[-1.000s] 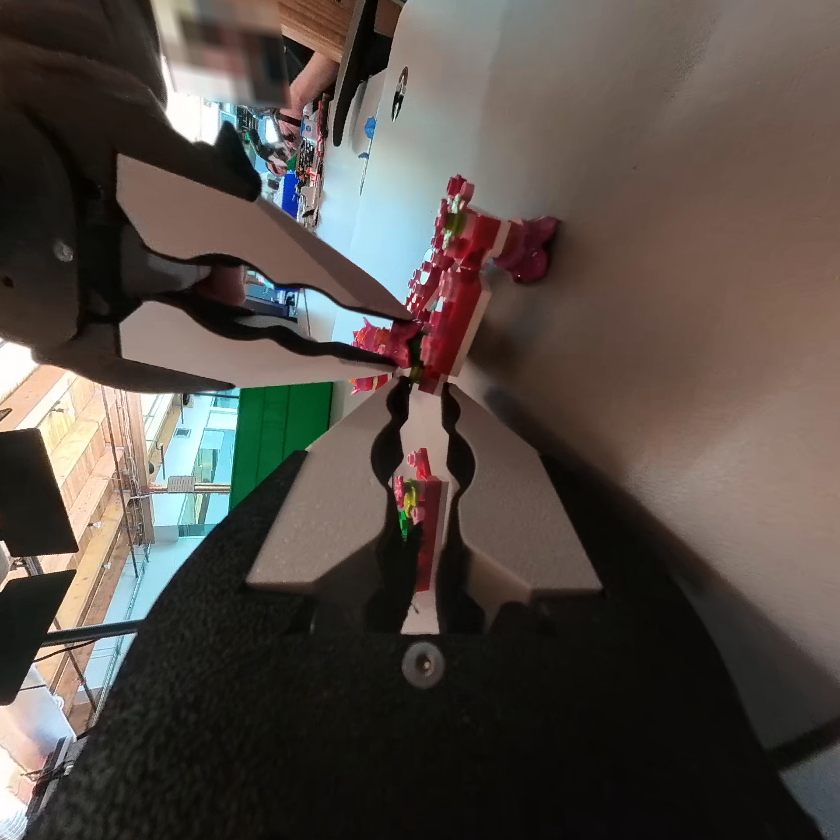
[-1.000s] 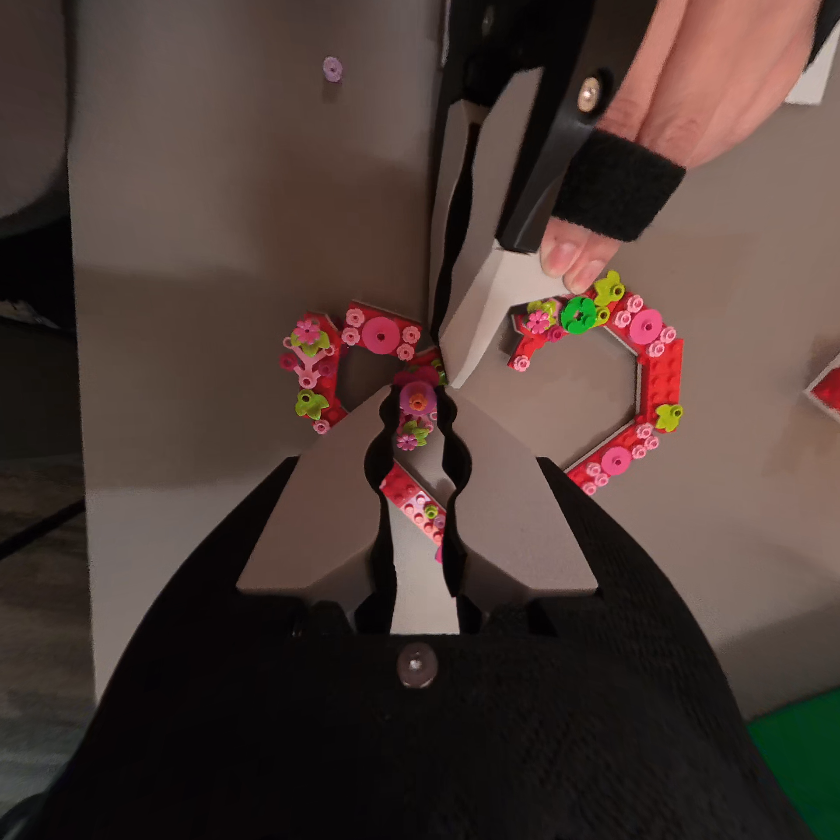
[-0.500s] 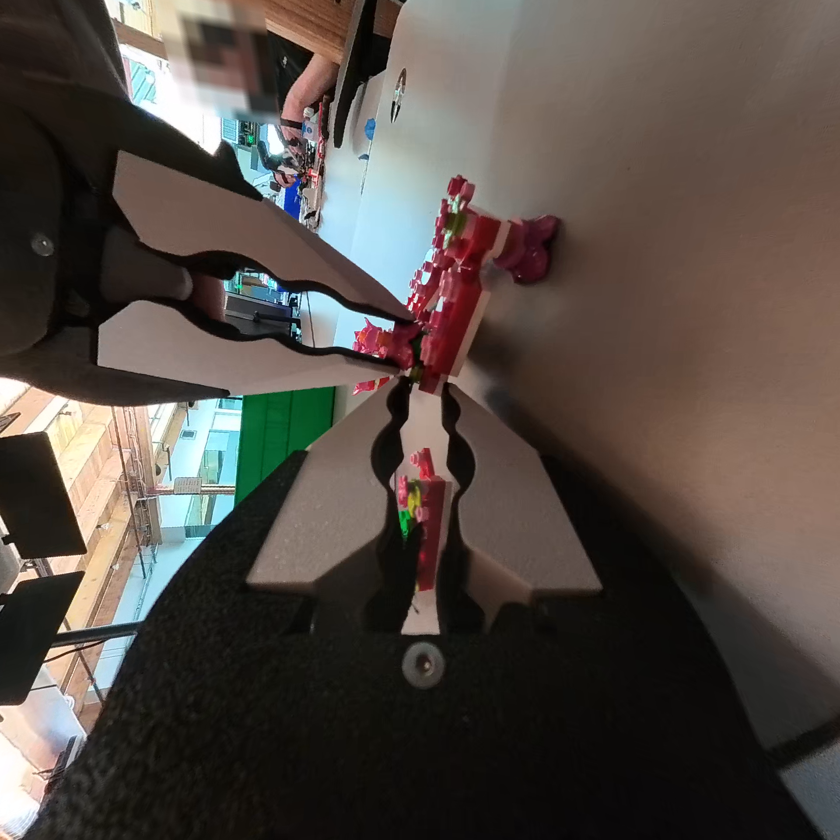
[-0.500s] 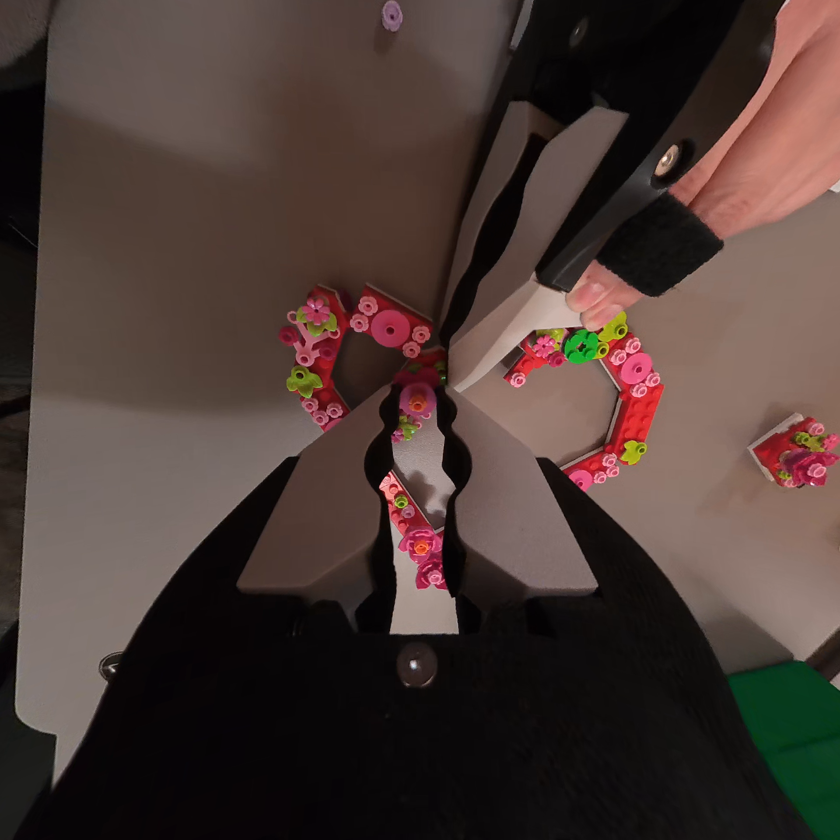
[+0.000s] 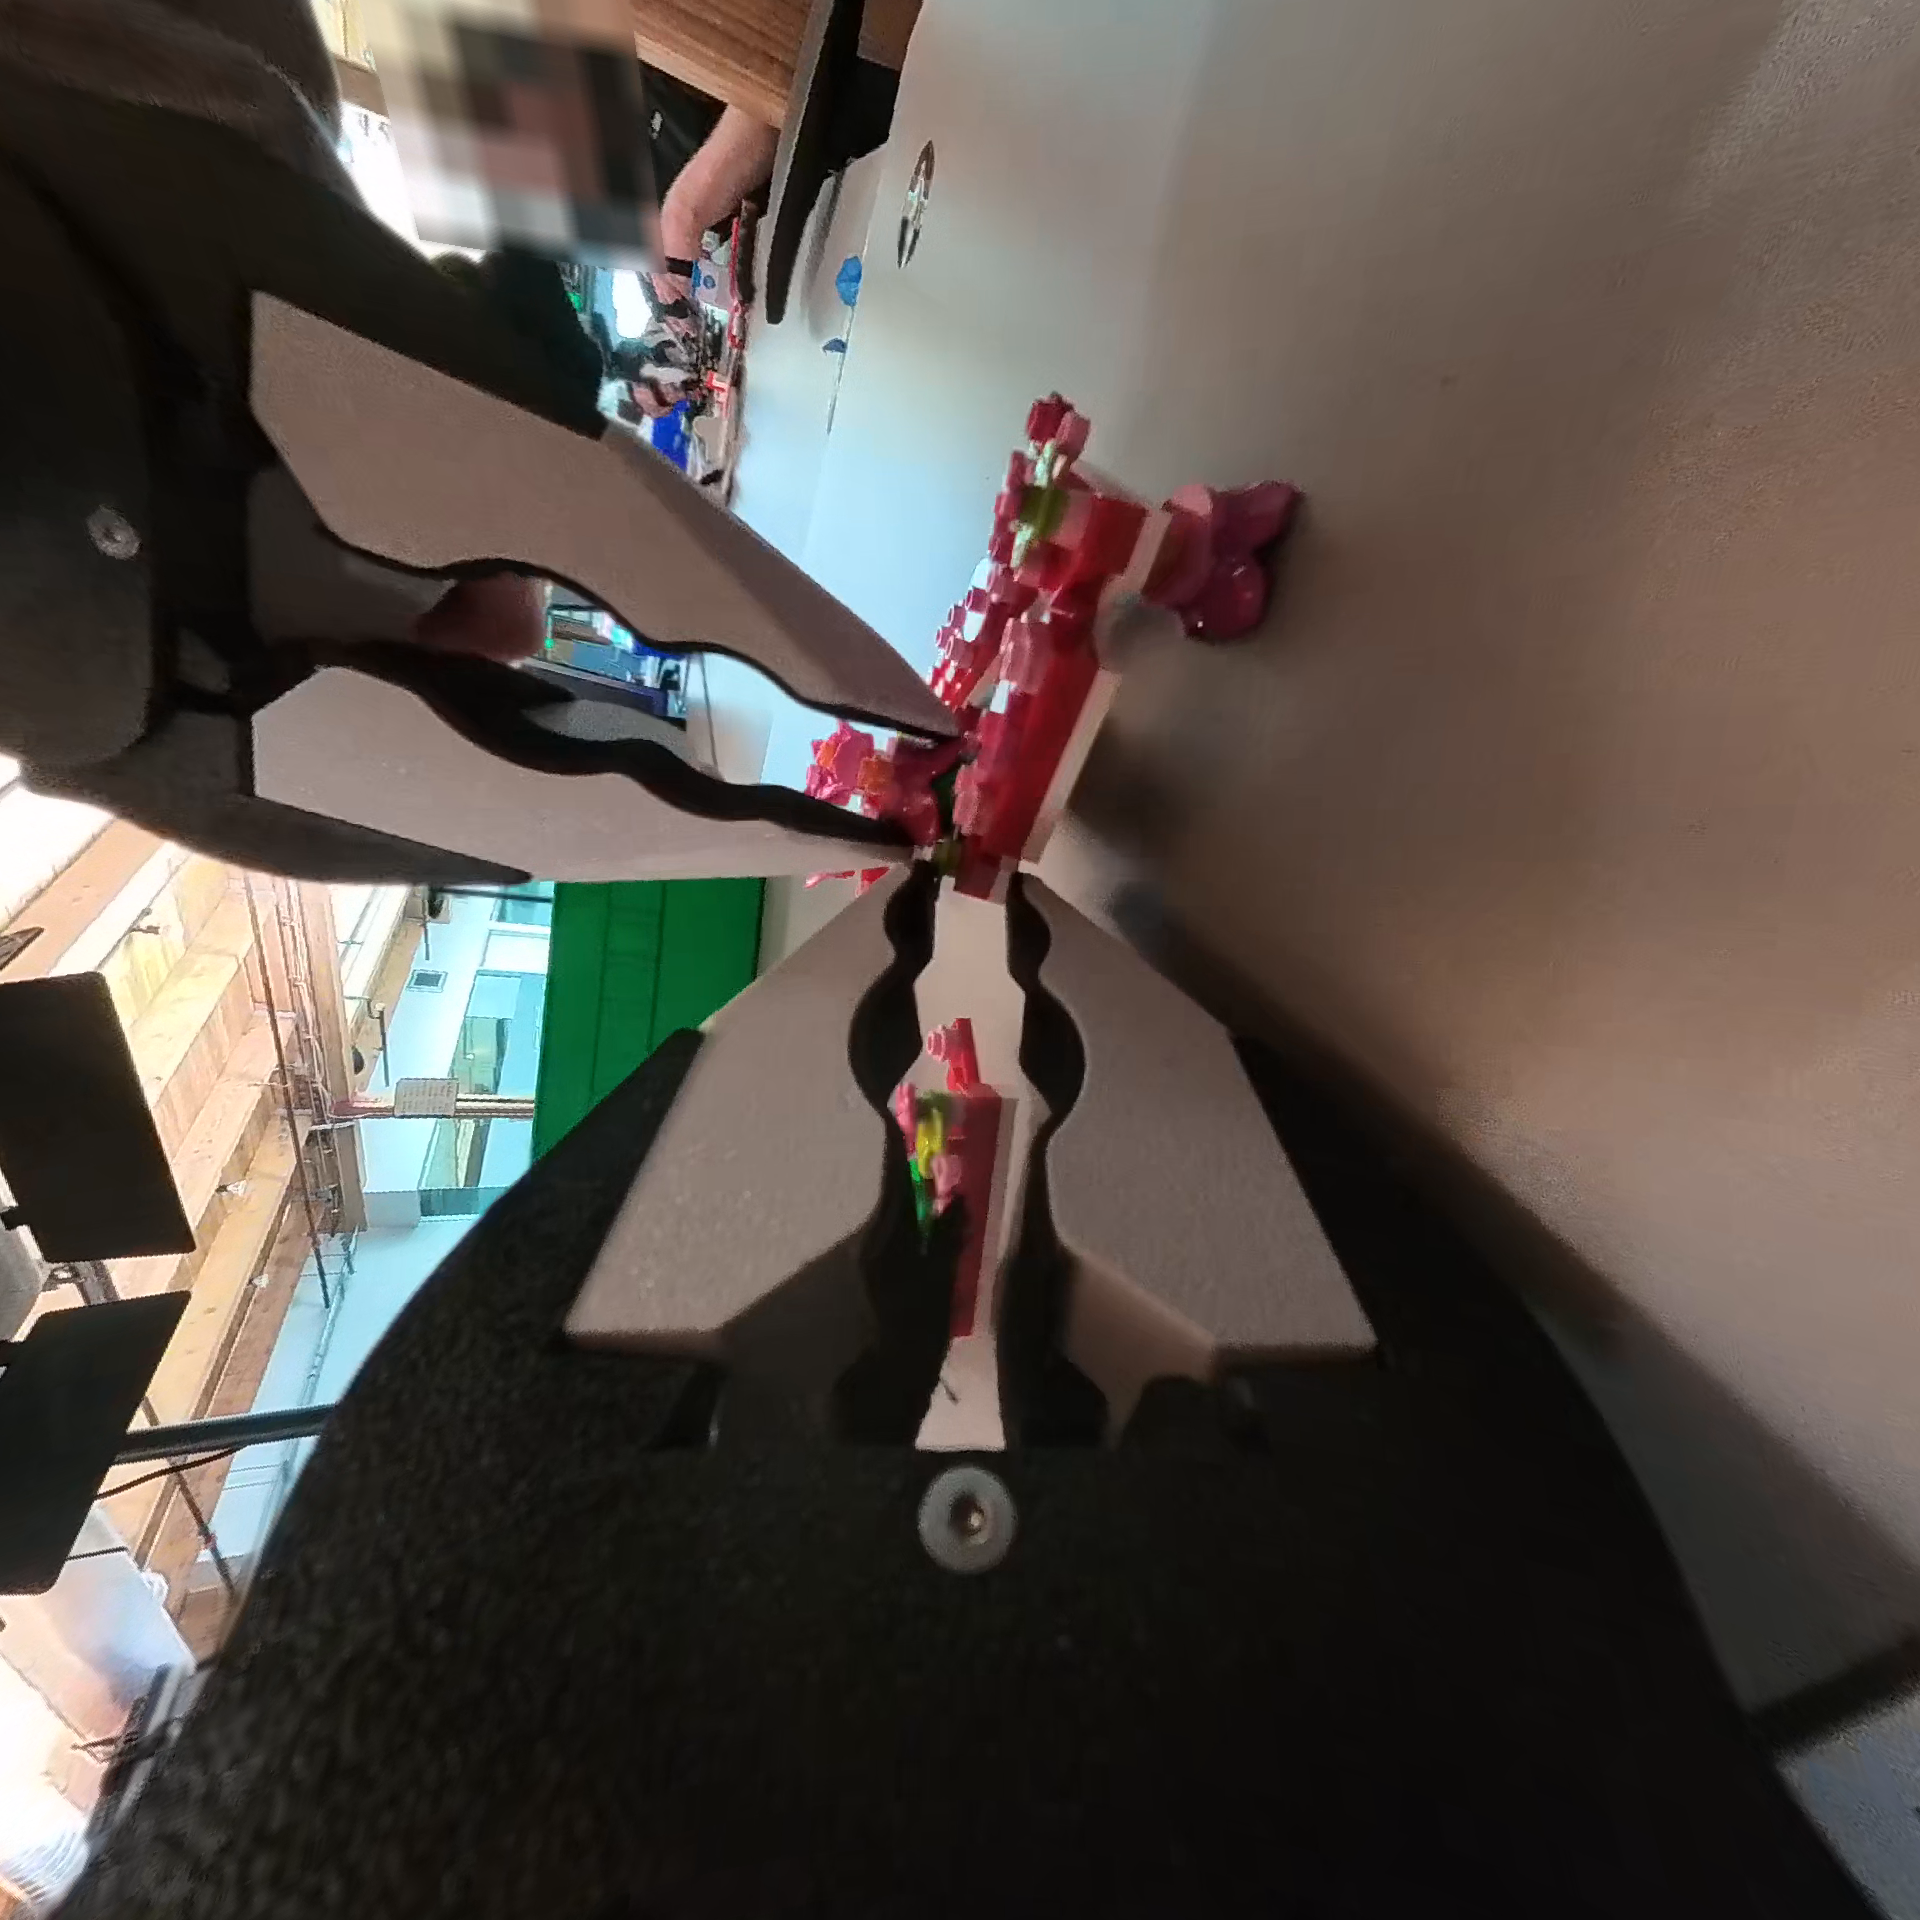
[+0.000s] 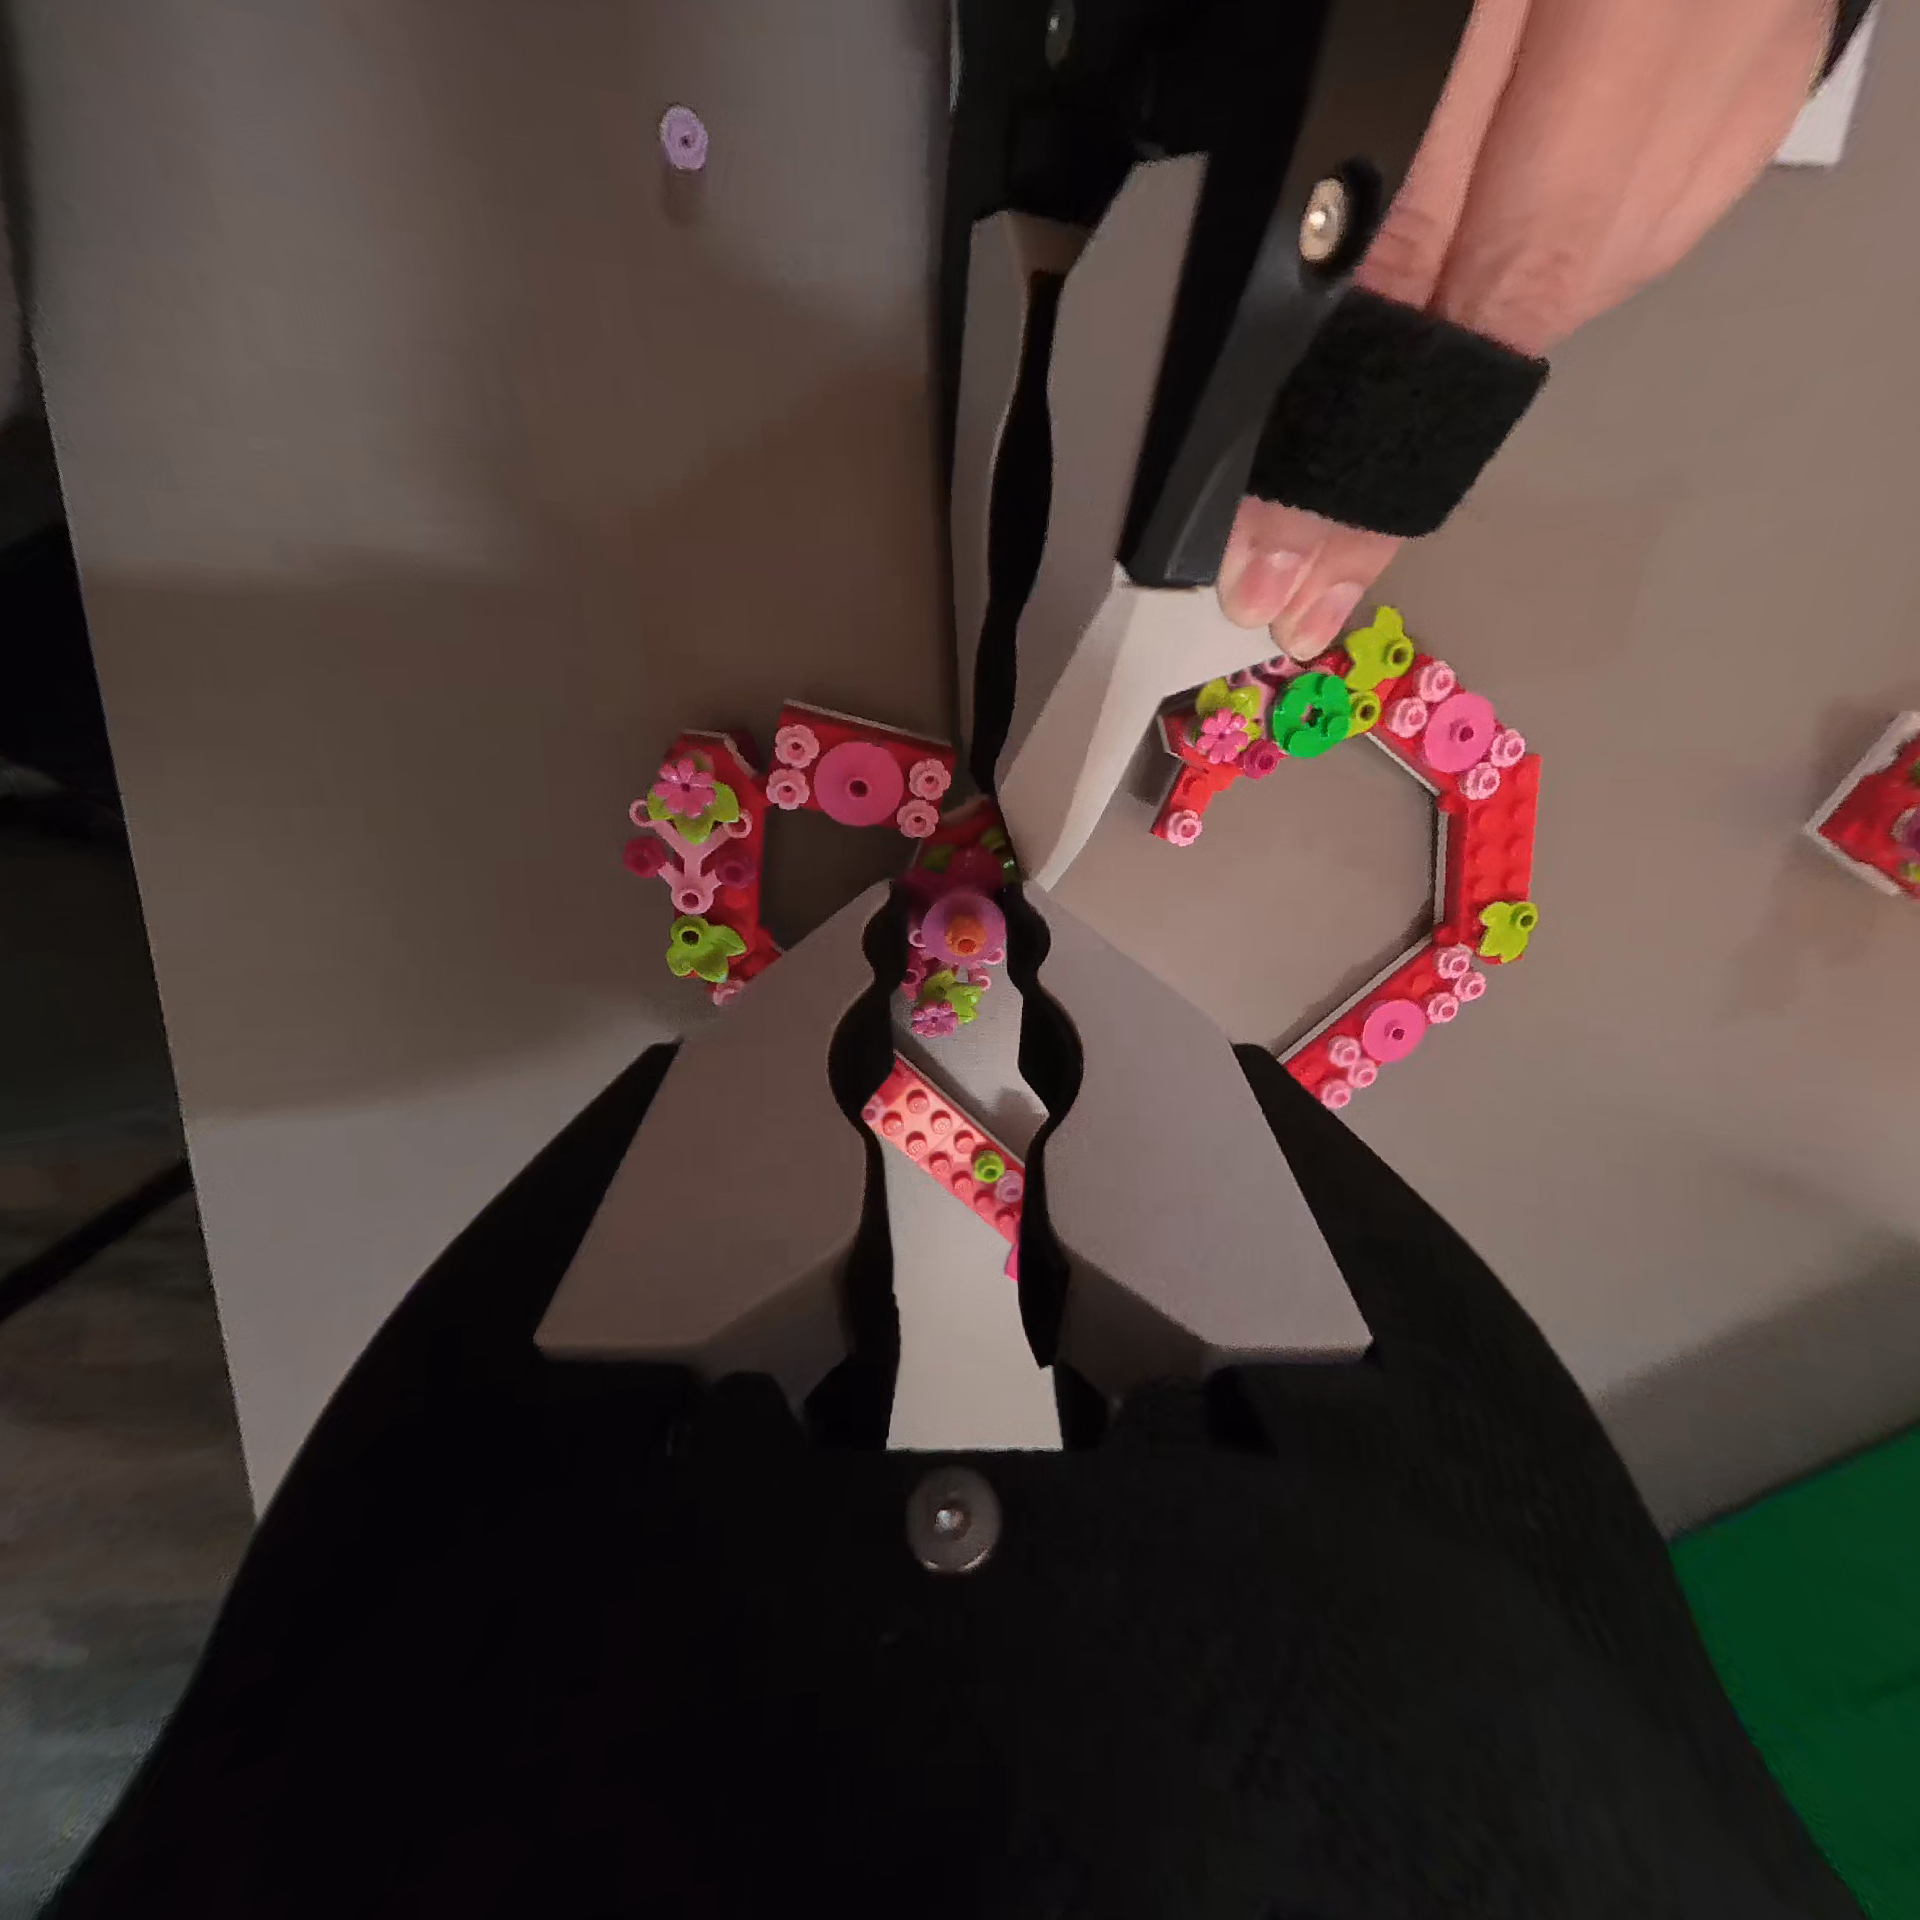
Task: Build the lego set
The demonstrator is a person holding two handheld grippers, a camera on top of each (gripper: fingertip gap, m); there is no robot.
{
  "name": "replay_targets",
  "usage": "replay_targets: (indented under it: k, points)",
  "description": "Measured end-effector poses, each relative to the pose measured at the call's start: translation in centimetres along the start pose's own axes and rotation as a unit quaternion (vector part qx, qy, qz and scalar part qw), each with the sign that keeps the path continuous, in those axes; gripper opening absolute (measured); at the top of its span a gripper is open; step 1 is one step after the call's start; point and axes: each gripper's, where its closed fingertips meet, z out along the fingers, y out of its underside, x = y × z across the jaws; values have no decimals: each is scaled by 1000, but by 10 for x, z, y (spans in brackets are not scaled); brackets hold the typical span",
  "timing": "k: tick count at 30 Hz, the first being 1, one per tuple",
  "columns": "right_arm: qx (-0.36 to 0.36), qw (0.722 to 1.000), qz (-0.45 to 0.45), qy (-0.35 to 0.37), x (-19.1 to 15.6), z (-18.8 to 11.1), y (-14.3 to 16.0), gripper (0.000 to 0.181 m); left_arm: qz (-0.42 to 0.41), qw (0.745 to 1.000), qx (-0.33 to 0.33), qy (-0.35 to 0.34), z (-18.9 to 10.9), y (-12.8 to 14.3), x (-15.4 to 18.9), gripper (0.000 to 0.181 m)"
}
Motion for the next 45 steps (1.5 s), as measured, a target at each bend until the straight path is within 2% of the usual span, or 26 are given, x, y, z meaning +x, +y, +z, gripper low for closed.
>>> replay_targets:
  k: [1, 4, 14, 20, 23, 25, 29, 32, 37, 39, 42, 45]
  points:
    - [7, 1000, 11, 2, 0, -1, 0, 17, 2, 1000, 1, -3, 0, 0, 0, 11]
    - [20, 999, 33, 25, 1, -5, 1, 27, 1, 1000, 2, -5, 0, 0, -1, 11]
    - [85, 977, 101, 165, -7, -35, 5, 40, -14, 1000, 5, -8, 0, 2, -2, 12]
    - [171, 928, 198, 267, -12, -49, 14, 37, -106, 994, -5, 20, -4, 8, -10, 21]
    - [207, 897, 232, 312, -17, -55, 16, 35, -130, 990, -34, 50, -5, 14, -10, 26]
    - [240, 879, 247, 329, -19, -57, 9, 33, -137, 987, -54, 63, -3, 18, -10, 22]
    - [230, 868, 231, 374, -13, -53, 2, 32, -157, 980, -101, 68, 10, 23, -13, 20]
    - [219, 854, 230, 413, -7, -54, 6, 30, -158, 975, -133, 79, 21, 25, -12, 32]
    - [206, 841, 235, 442, -12, -53, 17, 27, -207, 963, -138, 104, 12, 17, -16, 41]
    - [193, 842, 227, 450, -15, -52, 21, 17, -234, 957, -138, 104, 2, 16, -21, 39]
    - [239, 842, 260, 408, -11, -49, 18, 2, -294, 945, -128, 63, -14, 14, -39, 33]
    - [276, 838, 294, 369, 2, -44, 18, 0, -337, 934, -122, -6, -31, 12, -61, 27]
